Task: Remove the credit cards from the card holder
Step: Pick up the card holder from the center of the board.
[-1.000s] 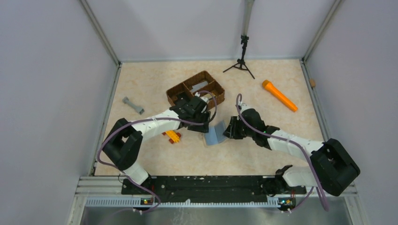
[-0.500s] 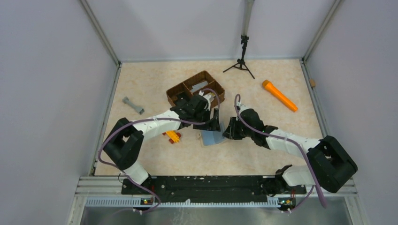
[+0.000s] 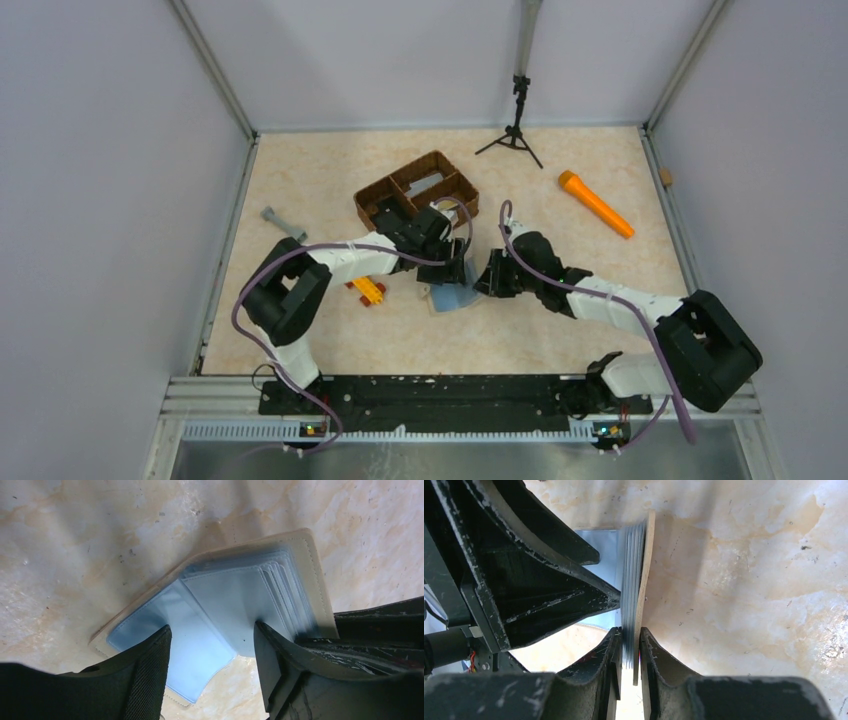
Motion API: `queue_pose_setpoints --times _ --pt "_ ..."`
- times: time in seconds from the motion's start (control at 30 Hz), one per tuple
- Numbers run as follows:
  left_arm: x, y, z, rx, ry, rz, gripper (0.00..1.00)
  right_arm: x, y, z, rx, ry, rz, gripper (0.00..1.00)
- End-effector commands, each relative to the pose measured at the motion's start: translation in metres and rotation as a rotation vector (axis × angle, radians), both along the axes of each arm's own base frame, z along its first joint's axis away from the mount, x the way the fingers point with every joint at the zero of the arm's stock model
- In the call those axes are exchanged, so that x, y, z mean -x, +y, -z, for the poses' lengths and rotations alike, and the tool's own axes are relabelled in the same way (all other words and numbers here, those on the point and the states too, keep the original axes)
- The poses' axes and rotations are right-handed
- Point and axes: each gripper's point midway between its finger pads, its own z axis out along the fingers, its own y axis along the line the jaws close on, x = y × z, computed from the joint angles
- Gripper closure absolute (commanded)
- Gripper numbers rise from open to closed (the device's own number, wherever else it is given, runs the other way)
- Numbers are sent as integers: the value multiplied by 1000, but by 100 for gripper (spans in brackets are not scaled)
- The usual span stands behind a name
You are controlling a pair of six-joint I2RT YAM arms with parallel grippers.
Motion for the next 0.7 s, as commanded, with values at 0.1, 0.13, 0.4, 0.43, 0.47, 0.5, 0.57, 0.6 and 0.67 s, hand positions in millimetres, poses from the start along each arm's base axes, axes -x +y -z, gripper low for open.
queue_pose_setpoints --times 0.1,0.13,0.4,0.43,0.47,0.5,0.57,0.6,0.67 --pt "-6 10 16 -114 6 12 46 -11 7 -27 -46 -84 3 86" --pt "-7 14 18 -138 3 5 49 -12 7 -28 -44 -85 5 86" --pt "-6 37 32 -268 5 3 69 -13 6 -26 -34 -85 10 86" --pt "-5 38 34 -274 7 3 70 -13 6 -25 -33 -82 8 84" --pt "-6 39 35 -278 6 1 71 -13 7 -26 -33 -83 3 80" --pt "-6 40 36 -283 6 0 72 -13 8 -27 -36 -83 1 75" --pt "-6 42 38 -293 4 -3 73 -13 8 -29 -41 -86 1 68" --pt "-6 42 38 -297 2 -3 73 -13 7 -30 -43 -90 4 67" --pt "-7 43 39 -305 -2 -3 74 -15 5 -33 -39 -101 17 73"
